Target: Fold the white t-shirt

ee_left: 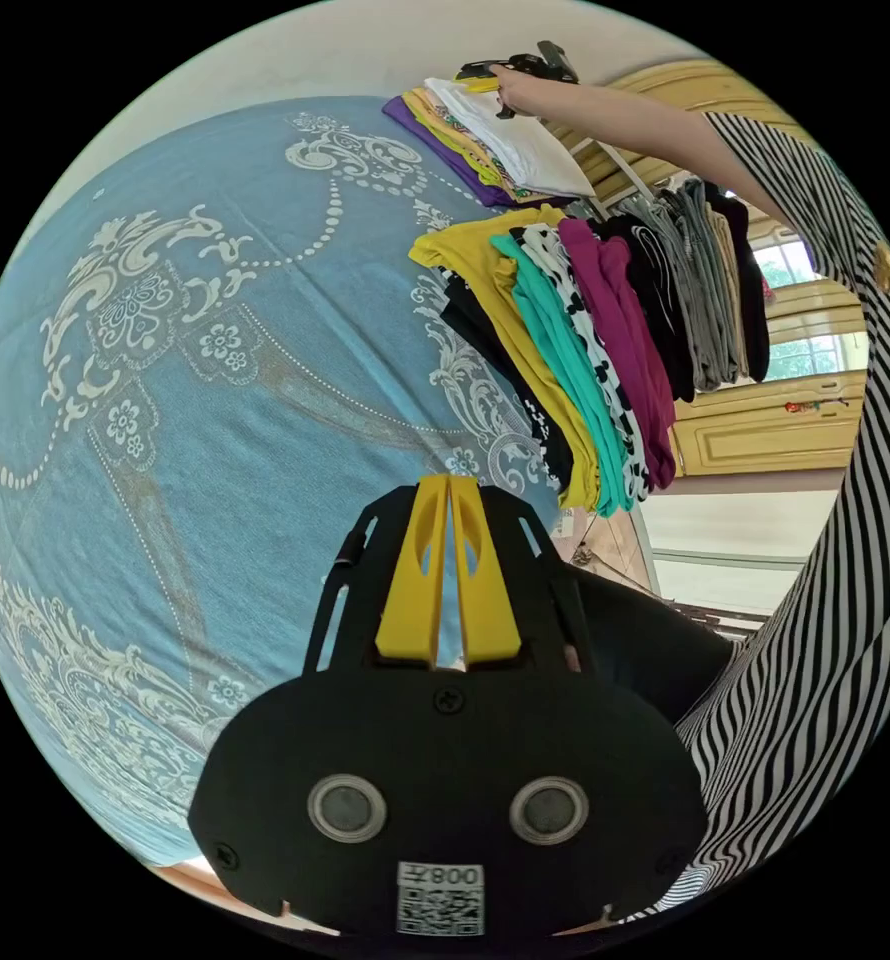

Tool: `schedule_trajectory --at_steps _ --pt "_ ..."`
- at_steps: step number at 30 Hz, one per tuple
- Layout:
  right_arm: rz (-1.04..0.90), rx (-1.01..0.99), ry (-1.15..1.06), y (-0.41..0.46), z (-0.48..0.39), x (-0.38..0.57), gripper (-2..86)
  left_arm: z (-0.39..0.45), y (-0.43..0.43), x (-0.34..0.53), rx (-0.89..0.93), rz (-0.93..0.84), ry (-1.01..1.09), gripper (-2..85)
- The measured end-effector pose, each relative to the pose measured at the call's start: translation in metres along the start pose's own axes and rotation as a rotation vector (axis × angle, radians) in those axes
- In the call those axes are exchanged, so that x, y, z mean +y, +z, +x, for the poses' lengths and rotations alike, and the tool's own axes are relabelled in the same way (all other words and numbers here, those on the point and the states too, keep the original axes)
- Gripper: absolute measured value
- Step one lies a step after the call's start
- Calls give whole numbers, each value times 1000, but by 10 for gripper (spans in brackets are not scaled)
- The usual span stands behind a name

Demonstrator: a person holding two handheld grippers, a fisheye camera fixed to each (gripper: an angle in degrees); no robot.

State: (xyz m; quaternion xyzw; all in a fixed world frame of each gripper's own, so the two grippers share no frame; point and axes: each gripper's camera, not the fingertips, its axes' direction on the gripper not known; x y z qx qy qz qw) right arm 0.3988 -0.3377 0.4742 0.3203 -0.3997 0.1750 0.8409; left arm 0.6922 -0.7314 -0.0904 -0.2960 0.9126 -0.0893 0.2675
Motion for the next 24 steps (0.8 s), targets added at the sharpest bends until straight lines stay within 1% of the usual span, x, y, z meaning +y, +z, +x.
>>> schedule_trajectory --at_steps 4,8,9,14,16,19,22,24 --pt "-45 5 42 40 -10 -7 74 29 -5 -49 16 -17 -63 0" --pt "-36 29 69 65 -19 7 31 69 -14 -98 40 -29 -75 0" --pt "-35 -14 68 68 -19 14 22 76 -16 -105 41 -31 -71 0" --pt "-27 -104 96 66 -19 50 7 134 -38 -164 70 -21 -67 1" --pt "5 -176 108 54 -20 67 5 154 -49 -184 74 -7 -59 1" --pt "64 -289 63 21 -32 104 3 192 -74 -215 66 27 -49 1" --pt "90 -456 11 -13 -51 151 3 227 -103 -242 81 81 -56 1" --pt "95 -562 -59 -44 -78 189 3 249 -124 -257 77 120 -52 1"
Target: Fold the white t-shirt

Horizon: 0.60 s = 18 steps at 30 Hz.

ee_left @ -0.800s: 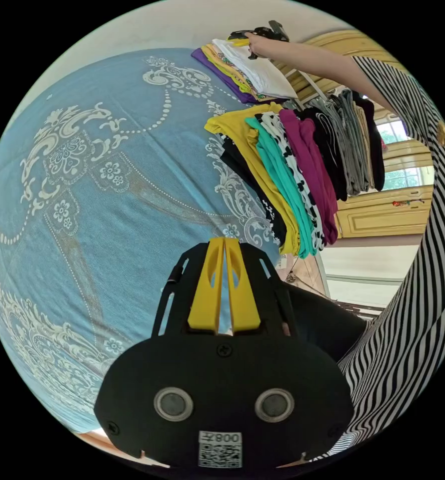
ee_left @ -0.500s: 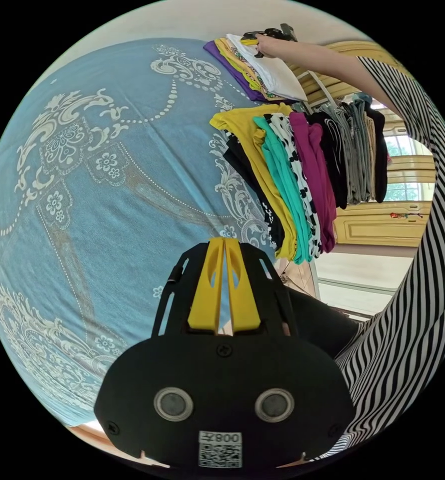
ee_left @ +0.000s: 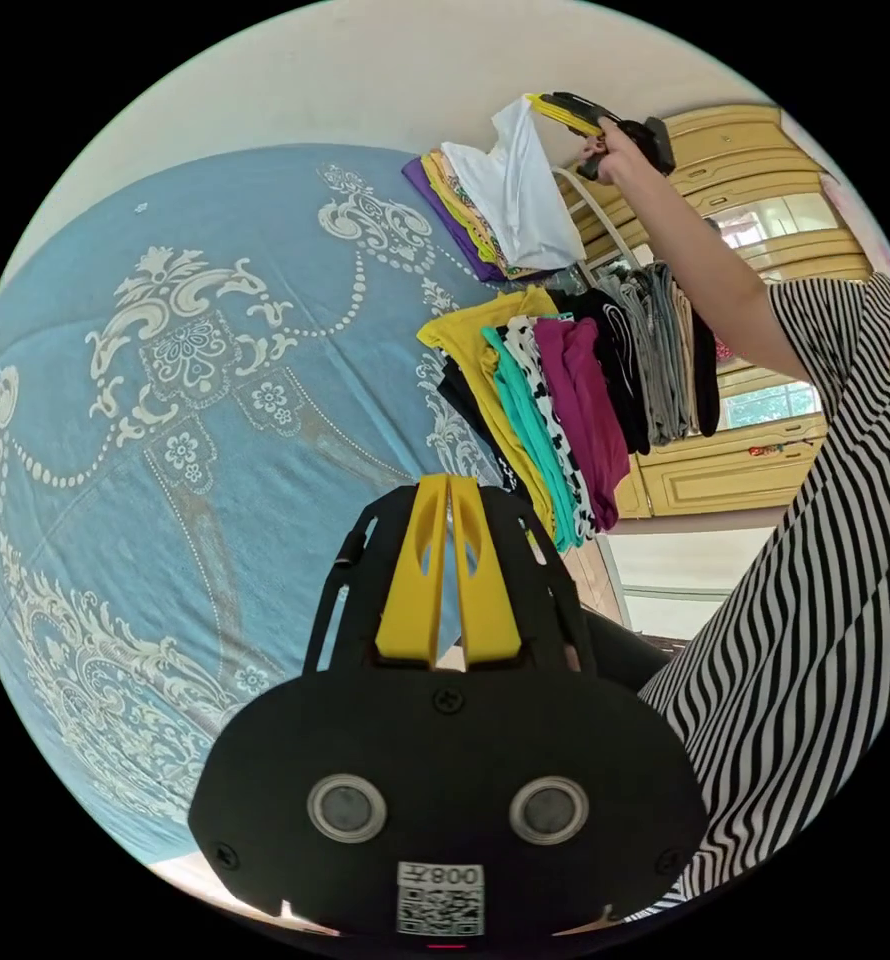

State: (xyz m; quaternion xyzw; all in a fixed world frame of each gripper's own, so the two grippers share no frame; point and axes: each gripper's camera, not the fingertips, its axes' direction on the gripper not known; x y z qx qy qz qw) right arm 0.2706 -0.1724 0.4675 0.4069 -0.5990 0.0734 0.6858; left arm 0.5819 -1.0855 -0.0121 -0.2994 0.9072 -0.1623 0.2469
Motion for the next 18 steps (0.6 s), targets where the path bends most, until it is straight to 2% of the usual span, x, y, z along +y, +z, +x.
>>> schedule_trajectory --at_steps 6,12,18 --pt "-114 -201 -158 -17 -125 99 3 77 -70 -43 -21 162 -7 1" --pt "-237 -359 -231 -11 -245 191 2 153 -176 -63 -89 351 35 2" --pt "-304 -422 -334 -7 -374 292 2 206 -299 -53 -134 517 33 11"
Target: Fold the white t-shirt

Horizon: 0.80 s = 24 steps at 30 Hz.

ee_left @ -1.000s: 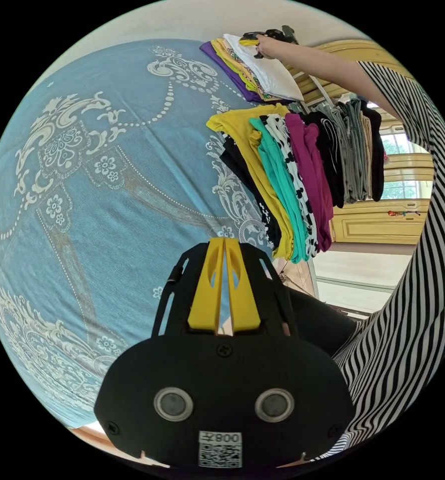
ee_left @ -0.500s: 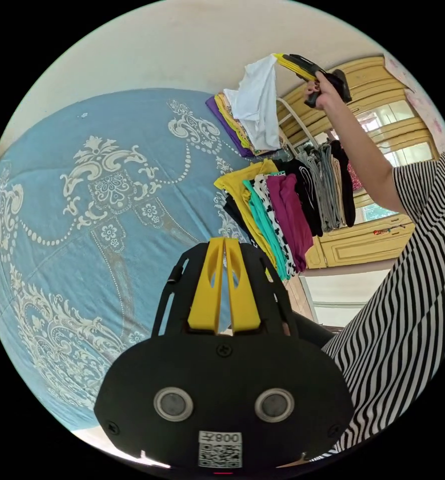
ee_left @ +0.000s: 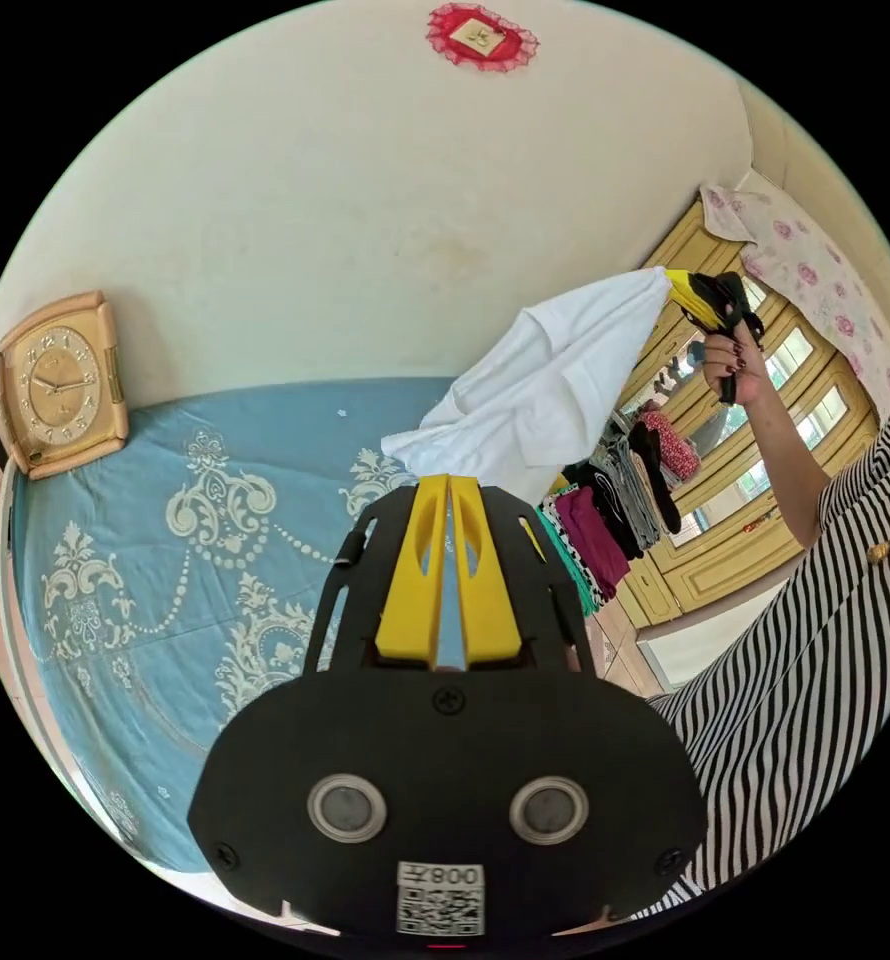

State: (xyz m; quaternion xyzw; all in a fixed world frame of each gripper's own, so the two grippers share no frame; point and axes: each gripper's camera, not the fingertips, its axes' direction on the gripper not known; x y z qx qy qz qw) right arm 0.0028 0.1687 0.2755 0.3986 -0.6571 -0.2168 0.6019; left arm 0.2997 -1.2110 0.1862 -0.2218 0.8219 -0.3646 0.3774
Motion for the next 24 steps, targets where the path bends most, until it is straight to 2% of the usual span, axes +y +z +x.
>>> schedule_trajectory --at_steps 5,13,18,24 --pt "5 -70 -96 60 -94 30 2 36 -73 -31 9 50 16 49" --pt "-34 -179 -286 169 -199 76 2 112 -102 -74 62 21 60 78" --pt "-97 -263 -444 229 -249 102 2 164 -74 -100 124 -47 63 91" --pt "-155 -302 -557 270 -279 136 2 266 -6 -130 135 -160 139 116"
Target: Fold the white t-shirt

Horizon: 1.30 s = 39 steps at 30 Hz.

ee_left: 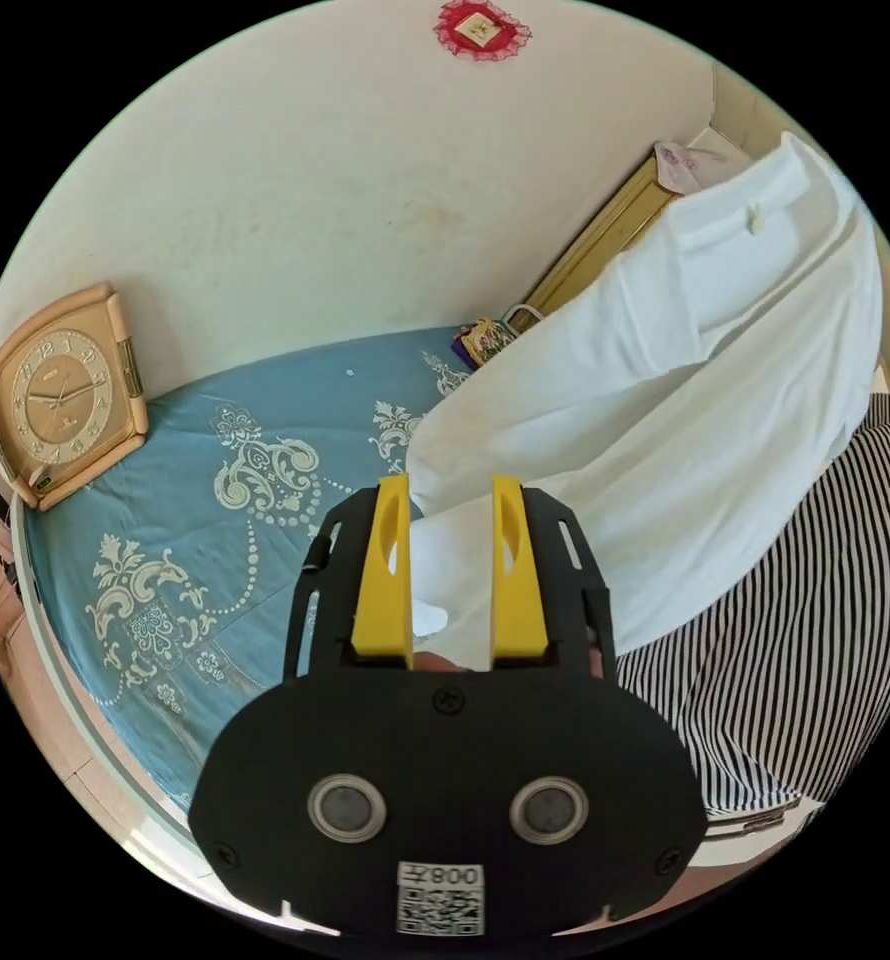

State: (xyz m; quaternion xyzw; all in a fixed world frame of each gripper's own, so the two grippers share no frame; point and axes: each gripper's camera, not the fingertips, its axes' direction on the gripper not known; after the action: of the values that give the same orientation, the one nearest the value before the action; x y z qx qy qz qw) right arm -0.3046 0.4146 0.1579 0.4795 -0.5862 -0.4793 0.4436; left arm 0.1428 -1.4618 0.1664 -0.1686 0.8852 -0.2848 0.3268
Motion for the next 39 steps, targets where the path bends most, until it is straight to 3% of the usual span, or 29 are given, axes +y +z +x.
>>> schedule_trajectory --at_steps 5,15,23,27,32,39 --pt "8 24 -25 13 -16 23 3 67 33 -56 -83 85 -90 105" --pt "79 181 24 -20 -21 98 3 227 38 -144 -23 246 -49 11" --pt "249 381 208 -105 4 206 3 343 -94 -149 -183 458 -82 5" --pt "335 335 271 -132 21 261 2 412 -146 -153 -312 502 -40 6" --pt "348 304 224 -153 16 286 2 520 -192 -152 -517 530 36 6" --pt "348 263 92 -198 -11 300 3 596 -232 -127 -606 530 42 6"
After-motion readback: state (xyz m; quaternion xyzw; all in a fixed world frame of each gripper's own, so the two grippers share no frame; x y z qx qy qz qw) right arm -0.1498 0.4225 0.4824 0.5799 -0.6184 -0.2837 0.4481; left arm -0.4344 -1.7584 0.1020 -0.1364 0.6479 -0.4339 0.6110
